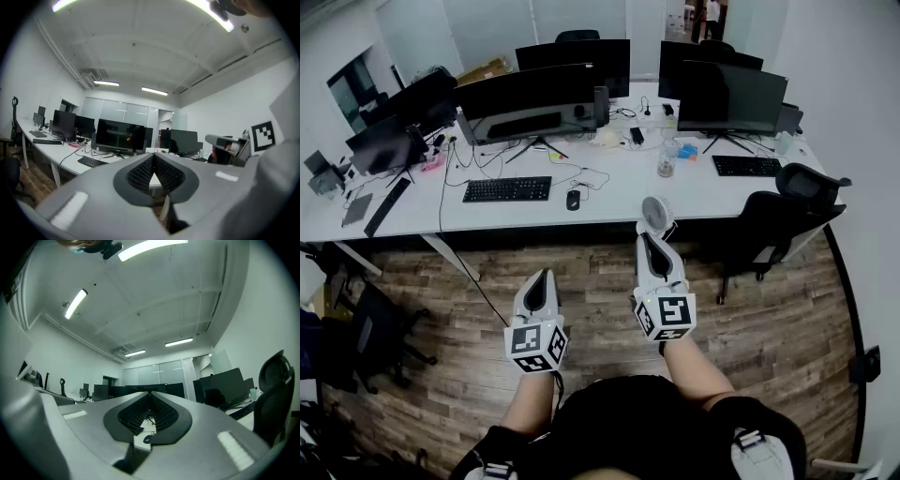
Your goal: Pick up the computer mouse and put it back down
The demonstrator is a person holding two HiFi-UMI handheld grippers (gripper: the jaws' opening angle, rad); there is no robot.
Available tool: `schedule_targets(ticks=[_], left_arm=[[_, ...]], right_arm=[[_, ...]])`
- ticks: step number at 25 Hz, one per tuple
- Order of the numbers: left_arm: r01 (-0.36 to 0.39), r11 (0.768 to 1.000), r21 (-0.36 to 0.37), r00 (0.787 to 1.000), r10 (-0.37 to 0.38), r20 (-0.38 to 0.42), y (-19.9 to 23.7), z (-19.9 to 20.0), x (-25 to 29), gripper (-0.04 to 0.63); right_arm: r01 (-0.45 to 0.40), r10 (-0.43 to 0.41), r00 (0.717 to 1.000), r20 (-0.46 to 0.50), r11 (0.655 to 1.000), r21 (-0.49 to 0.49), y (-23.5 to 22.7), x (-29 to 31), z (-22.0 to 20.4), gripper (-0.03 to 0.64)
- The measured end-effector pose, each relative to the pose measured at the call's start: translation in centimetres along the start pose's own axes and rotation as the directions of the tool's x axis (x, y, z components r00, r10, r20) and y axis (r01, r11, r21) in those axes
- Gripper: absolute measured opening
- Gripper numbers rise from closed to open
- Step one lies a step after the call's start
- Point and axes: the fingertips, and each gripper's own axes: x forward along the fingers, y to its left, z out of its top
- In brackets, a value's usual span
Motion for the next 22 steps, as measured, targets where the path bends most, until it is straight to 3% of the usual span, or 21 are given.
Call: schedule_targets(ticks=[22], left_arm=[[0.042, 0.999, 0.008, 0.999, -0.042, 0.002, 5.7, -0.5, 2.3, 0.054]], right_arm=[[0.072, -0.072, 0.997, -0.002, 0.997, 0.006, 2.9, 3.2, -2.5, -0.002]])
